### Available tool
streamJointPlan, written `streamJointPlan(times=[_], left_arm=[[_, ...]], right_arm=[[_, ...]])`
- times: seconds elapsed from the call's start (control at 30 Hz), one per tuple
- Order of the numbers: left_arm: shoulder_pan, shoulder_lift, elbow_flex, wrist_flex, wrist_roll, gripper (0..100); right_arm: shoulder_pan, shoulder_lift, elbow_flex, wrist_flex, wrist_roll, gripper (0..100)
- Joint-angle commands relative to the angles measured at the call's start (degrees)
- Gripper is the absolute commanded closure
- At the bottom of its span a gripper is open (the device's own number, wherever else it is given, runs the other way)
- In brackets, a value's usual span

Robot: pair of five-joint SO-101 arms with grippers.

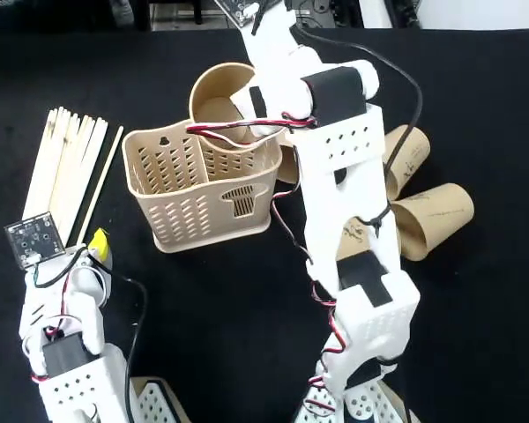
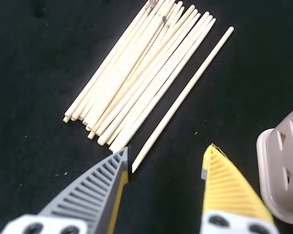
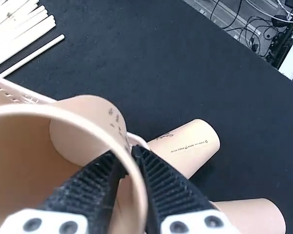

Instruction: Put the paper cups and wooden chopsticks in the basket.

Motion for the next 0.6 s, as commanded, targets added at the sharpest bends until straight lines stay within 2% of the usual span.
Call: streamJointPlan(times=[0.0,0.3,0.57], left_arm=[[0.57,-0.79,0.92,0.18,0.09,75],[0.66,-0.79,0.92,0.18,0.09,75],[0.84,-0.79,0.92,0.18,0.09,75]], right_arm=[[-0.44,-5.05,3.47,1.93,-0.53,98.7],[-0.35,-15.43,14.46,1.67,-0.35,98.7],[-0.44,-10.68,15.52,1.58,-0.44,97.3]])
